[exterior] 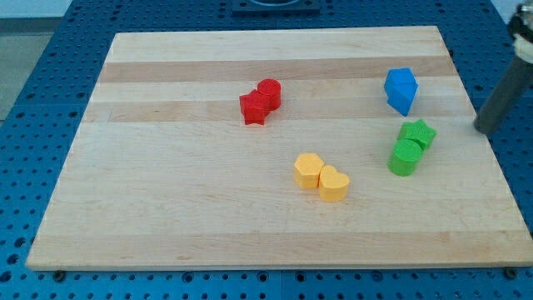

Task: Push the green star slightly to left

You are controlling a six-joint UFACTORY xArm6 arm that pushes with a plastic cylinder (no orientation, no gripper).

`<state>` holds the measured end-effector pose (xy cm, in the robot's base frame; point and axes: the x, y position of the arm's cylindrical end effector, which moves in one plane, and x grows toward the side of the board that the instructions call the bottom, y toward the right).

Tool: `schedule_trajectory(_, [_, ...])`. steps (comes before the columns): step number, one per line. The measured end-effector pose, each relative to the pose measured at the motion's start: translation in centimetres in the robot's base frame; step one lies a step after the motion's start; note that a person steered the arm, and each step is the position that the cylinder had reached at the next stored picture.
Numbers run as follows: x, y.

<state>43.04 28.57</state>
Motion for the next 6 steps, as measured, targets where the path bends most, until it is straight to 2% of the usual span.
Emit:
schedule_trajectory(3, [0.0,-6.9])
schedule_trajectory(6, [1.7,-8.3])
